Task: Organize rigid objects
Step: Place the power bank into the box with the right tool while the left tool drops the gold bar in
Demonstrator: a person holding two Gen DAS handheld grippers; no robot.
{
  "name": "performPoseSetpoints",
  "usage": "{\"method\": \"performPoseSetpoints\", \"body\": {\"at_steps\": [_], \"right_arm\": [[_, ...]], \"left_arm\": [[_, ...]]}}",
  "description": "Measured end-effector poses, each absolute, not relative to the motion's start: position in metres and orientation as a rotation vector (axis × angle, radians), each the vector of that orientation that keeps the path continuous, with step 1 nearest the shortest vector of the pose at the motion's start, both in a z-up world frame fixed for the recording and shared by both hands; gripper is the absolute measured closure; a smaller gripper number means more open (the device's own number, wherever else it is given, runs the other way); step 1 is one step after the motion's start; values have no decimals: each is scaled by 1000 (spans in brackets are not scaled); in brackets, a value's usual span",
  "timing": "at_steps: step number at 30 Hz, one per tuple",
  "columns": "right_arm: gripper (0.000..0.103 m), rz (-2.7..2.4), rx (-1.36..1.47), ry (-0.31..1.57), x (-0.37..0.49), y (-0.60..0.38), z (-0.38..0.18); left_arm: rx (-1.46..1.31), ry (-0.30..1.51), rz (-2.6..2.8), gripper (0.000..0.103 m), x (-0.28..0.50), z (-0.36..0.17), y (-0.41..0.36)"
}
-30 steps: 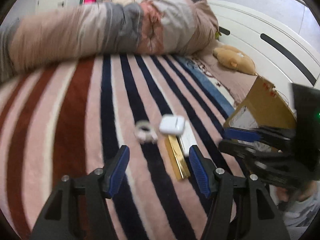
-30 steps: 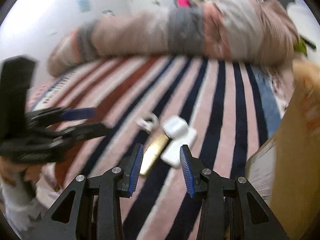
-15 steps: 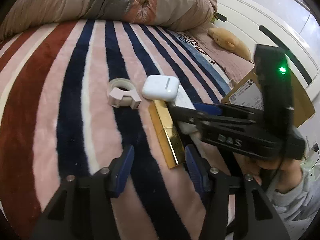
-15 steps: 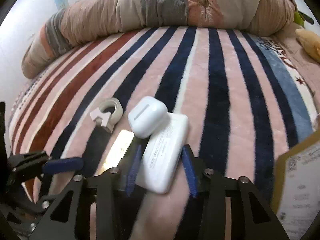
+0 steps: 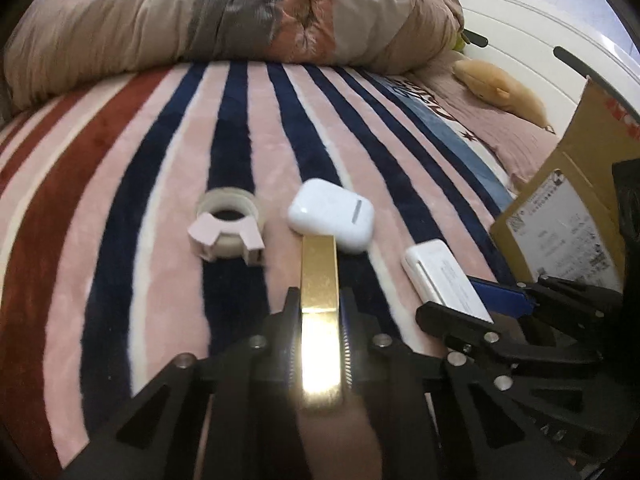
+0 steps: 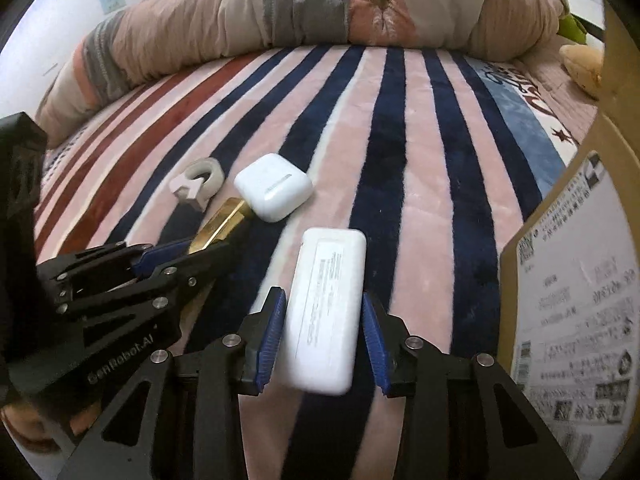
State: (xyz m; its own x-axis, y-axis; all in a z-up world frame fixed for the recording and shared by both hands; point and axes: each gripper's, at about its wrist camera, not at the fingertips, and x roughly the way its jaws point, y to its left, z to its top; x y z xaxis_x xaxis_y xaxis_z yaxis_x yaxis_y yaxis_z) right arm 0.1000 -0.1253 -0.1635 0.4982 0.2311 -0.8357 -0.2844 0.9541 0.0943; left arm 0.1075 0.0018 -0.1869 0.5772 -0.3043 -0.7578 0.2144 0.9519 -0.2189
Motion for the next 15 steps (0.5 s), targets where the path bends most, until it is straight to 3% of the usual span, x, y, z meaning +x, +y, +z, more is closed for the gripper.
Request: {"method": "performPoseSetpoints", "body": {"at_steps": [9, 15], "right_arm": [[72, 326, -137, 936, 91, -114, -155], [72, 408, -138, 848, 69, -104, -118]], "left_arm": [[-139, 908, -316, 88, 107, -180, 14], [-152, 825, -313, 88, 75, -134, 34]]}}
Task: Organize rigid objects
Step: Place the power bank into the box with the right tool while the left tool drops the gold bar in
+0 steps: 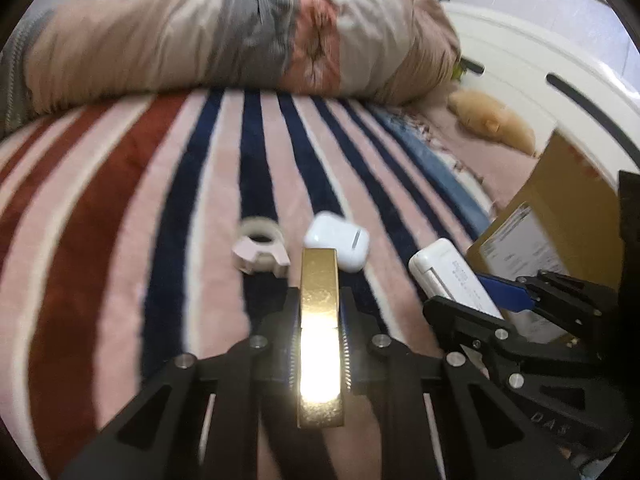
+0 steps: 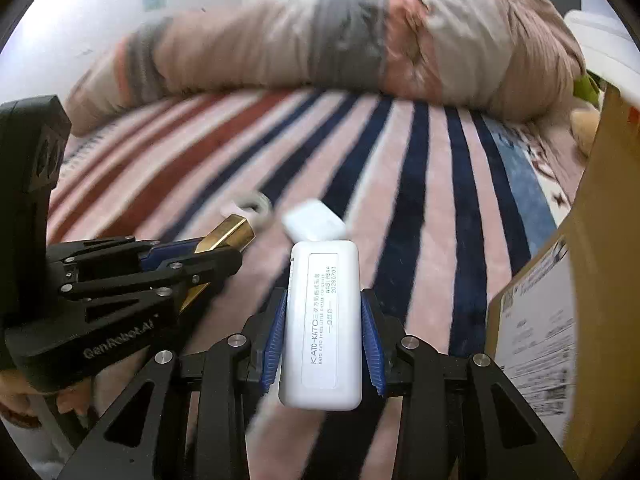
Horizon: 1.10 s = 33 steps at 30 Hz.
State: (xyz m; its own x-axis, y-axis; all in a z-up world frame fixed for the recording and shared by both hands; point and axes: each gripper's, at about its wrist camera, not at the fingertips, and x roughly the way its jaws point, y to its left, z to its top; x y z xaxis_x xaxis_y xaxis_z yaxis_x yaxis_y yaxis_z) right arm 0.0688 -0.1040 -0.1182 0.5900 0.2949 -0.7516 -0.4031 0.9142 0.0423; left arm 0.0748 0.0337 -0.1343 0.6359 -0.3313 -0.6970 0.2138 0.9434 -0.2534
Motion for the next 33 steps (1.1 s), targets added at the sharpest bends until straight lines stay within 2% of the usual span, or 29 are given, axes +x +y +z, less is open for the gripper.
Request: {"method": "performPoseSetpoints", "body": {"at_steps": [7, 16, 24, 33], "right_arm": [[72, 523, -79, 695, 33, -112, -47], [72, 425, 34, 520, -5, -216, 18], [71, 233, 70, 642, 10, -308, -17], [71, 167, 54, 719, 26, -348, -52]], "left_arm": [[-138, 692, -349, 88, 36, -52, 37], [-71, 579, -583, 88, 22, 30, -50], [12, 664, -729, 88, 43, 30, -154], [139, 797, -746, 88, 70, 0, -211]]}}
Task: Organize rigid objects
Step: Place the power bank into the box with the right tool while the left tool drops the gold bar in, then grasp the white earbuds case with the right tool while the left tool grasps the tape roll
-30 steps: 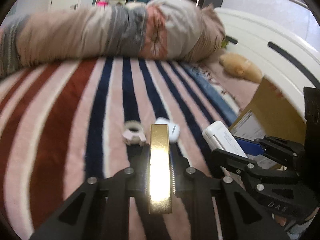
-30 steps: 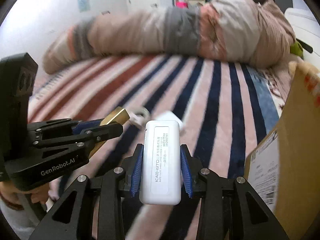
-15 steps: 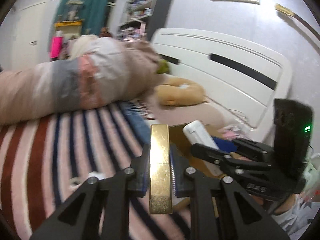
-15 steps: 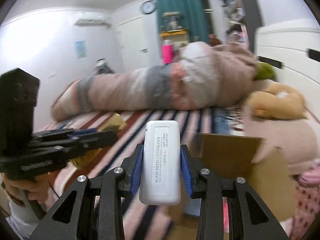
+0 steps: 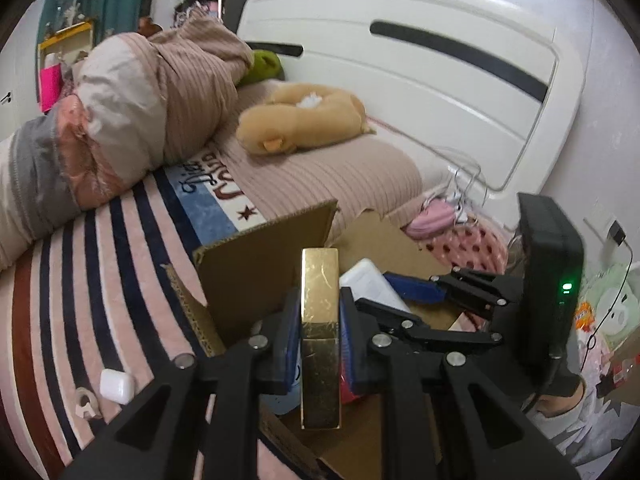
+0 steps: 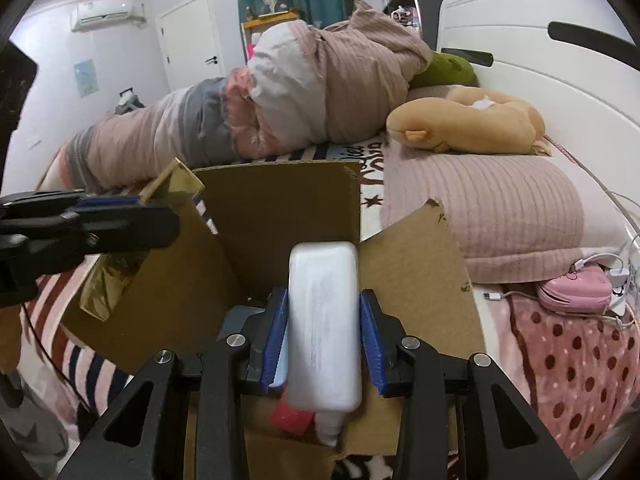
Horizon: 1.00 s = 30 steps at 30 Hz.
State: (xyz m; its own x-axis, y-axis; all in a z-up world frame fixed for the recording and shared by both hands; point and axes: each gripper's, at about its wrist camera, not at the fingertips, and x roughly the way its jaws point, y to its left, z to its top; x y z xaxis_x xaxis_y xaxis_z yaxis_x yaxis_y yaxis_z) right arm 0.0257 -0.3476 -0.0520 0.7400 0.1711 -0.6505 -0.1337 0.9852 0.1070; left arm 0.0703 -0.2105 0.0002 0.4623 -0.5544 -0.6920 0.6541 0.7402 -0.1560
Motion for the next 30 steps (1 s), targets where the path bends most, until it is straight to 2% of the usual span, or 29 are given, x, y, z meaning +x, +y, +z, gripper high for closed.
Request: {"method": "performPoseSetpoints", "body": {"at_steps": [11, 16, 18, 20, 25, 30], "right_arm": [[70, 183, 71, 705, 25, -356, -56], [64, 197, 72, 702, 23, -352, -55], [64, 201, 66, 701, 21, -349, -54], [64, 204, 60, 699, 20, -346, -51], [63, 206, 38, 692, 15, -335, -42], [63, 223, 16, 650, 8, -310, -21]], "left_arm": [[191, 845, -746, 88, 86, -16, -229], [192, 848, -741, 87, 86, -16, -229], [176, 846, -739, 78, 84, -14, -223], [157, 836, -733, 64, 82, -10, -215], [115, 795, -712, 51, 73, 8, -181], [66, 749, -641, 45, 67, 21, -126]]}}
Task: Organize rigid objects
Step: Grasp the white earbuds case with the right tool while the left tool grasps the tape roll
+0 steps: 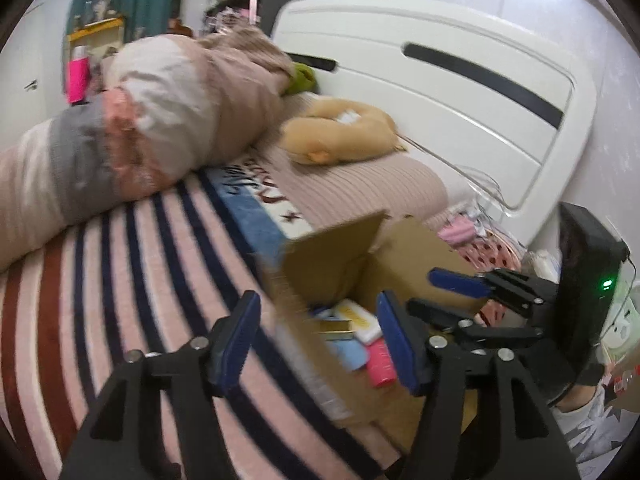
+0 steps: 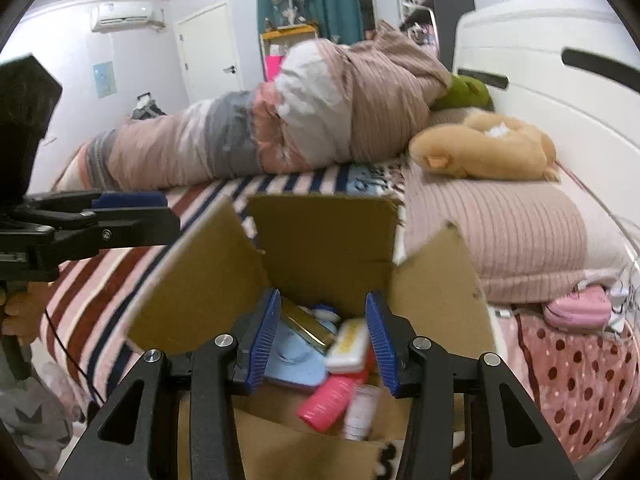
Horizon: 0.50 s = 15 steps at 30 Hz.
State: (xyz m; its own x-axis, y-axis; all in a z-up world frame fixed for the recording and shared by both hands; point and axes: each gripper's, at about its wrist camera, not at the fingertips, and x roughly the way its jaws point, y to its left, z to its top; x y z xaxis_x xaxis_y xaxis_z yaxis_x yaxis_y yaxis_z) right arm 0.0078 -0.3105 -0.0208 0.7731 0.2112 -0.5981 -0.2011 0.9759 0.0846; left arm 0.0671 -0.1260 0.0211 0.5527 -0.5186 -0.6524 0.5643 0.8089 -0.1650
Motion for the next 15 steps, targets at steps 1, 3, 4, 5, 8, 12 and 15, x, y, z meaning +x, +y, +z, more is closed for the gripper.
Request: {"method": "performPoseSetpoints", "body": {"at_steps": [1, 3, 4, 5, 8, 12, 15], "right_arm": [[63, 235, 6, 636, 6, -302, -16], [63, 268, -6, 616, 3, -284, -7], [63, 289, -7, 610, 3, -275, -3], [63, 315, -7, 605, 3, -266, 1], [63, 391, -20, 599, 4, -231, 6], [63, 485, -51, 648, 16, -178, -3], [62, 516, -73, 707, 32, -145, -24]], "left_arm": [[56, 743, -620, 45, 66, 22, -113], [47, 733, -577, 45, 65, 22, -89], [49, 728, -551, 45, 64, 21, -76], [52, 727, -522, 45, 64, 19, -62], [52, 738, -447, 45, 64, 7, -23], [46, 778, -371, 45, 69, -24, 23], [22, 820, -344, 45, 75, -51, 47]]}}
